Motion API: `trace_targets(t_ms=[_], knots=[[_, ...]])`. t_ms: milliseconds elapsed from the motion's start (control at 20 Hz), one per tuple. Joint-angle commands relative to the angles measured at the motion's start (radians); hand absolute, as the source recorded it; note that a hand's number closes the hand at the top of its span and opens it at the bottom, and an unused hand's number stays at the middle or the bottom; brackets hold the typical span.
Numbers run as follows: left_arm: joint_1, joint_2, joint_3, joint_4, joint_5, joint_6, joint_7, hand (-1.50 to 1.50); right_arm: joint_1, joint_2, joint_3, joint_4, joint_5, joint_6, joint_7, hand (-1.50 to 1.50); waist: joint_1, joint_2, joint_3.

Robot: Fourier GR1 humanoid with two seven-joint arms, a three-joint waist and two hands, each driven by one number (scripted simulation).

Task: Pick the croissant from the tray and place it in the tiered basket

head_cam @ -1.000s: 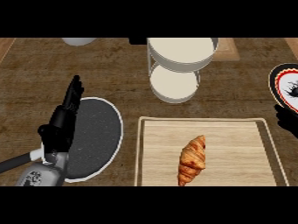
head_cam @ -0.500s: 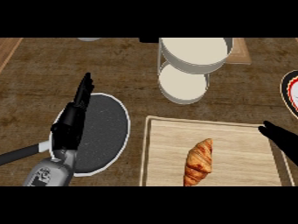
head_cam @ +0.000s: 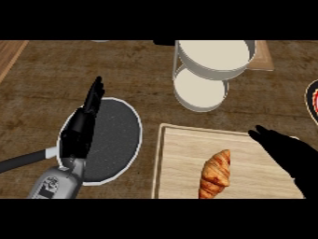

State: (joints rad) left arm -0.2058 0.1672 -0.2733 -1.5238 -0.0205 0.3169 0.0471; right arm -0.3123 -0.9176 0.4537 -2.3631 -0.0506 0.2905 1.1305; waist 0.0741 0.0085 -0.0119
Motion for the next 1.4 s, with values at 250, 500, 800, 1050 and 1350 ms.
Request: trace_targets(t_ms=[250, 500, 800, 1050, 1350], knots=[[-0.031, -0.007, 0.007, 0.014, -0.003, -0.004, 0.018, 0.00, -0.239, 0.098, 0.218, 0.171, -0.064, 0.038, 0.292, -1.50, -0.008, -0.005, 0.001], [0.006, -0.011, 0.005, -0.003, 0.000, -0.002, 0.002, 0.00, -0.332, 0.127, 0.283, 0.247, -0.118, 0.021, 0.355, -1.50, -0.019, -0.012, 0.001], [-0.020, -0.011, 0.042, 0.043, -0.001, 0.013, -0.005, 0.00, -0.446, 0.135, 0.380, 0.327, -0.127, 0.016, 0.356, -1.50, -0.053, -0.016, 0.001], [0.037, 0.006, 0.051, 0.026, 0.016, -0.008, -0.038, 0.00, -0.513, 0.162, 0.473, 0.396, -0.135, 0.007, 0.356, -1.50, -0.054, -0.020, 0.003], [0.000, 0.006, 0.054, 0.003, 0.006, -0.003, 0.021, 0.00, -0.612, 0.230, 0.566, 0.454, -0.169, -0.003, 0.356, -1.50, -0.062, -0.020, 0.006]])
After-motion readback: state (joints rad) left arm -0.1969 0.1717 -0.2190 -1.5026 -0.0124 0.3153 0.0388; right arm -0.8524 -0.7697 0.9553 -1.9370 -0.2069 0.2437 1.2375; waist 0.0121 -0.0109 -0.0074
